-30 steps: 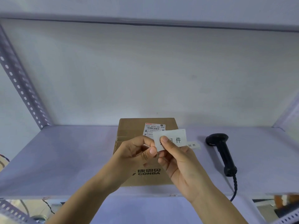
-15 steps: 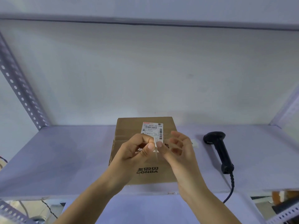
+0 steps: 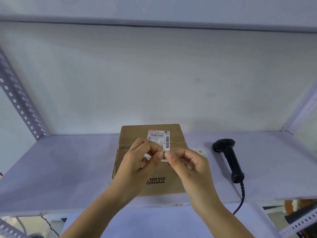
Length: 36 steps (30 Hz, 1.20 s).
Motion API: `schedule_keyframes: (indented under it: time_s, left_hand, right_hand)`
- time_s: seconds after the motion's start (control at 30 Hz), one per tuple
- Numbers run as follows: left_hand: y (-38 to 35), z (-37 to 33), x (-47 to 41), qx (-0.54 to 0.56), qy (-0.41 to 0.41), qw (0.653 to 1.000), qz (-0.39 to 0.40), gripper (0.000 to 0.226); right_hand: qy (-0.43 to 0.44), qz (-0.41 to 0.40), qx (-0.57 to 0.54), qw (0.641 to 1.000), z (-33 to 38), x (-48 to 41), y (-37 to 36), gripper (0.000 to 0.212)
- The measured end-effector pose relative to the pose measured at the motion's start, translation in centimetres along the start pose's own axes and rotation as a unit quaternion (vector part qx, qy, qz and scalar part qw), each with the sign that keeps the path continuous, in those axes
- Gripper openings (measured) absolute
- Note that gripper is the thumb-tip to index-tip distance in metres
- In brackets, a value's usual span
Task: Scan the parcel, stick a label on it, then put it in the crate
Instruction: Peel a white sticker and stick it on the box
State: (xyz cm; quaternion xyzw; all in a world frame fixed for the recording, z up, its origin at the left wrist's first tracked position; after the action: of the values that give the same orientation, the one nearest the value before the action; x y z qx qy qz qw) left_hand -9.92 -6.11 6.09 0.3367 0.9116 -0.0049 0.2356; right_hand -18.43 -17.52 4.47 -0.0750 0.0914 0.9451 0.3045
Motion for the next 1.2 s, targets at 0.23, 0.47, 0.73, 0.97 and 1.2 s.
schedule_keyframes:
  time_s: [0.23, 0.47, 0.73, 0.97, 1.2]
  left_hand:
    - [1.8, 0.7, -0.1, 0.008, 0.049, 0.998, -0.024, 0.021]
    - [9.6, 3.8, 0.9, 0.023, 0.155, 0.984, -0.089, 0.017]
    - [19.2, 13.8, 4.0, -0.162, 0.299, 0.933, -0.116, 0.027]
    - [20.1, 17.8, 6.2, -0.270, 0.366, 0.889, -0.060, 0.036]
    - [17.7, 6.8, 2.1, -0.296, 0.178, 0.929, -0.133, 0.022]
  right_hand:
    - [-0.055, 0.004, -0.037, 0.998, -0.3, -1.0, 0.2, 0.015]
    - [-0.108, -0.042, -0.103, 0.988, -0.9, -3.0, 0.5, 0.024]
    - [-0.117, -0.051, -0.100, 0.987, -2.2, -3.3, 0.2, 0.021]
    - [-0.122, -0.040, -0.105, 0.986, -2.9, -3.1, -0.5, 0.012]
    - [-0.087, -0.068, -0.069, 0.991, -2.6, -3.3, -0.2, 0.020]
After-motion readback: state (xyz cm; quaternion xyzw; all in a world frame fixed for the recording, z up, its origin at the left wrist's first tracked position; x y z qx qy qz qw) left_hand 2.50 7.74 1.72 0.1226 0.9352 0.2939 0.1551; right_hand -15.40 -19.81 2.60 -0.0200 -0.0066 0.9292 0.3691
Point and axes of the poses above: each hand's wrist, its own x-axis away from the middle knuckle, its own y-axis out of the back of the hand, z = x × y, the point moved 6 cm from there along -x, towards the middle knuckle, and after that the axes turned 14 degrees about x, right-handed, at the moved point
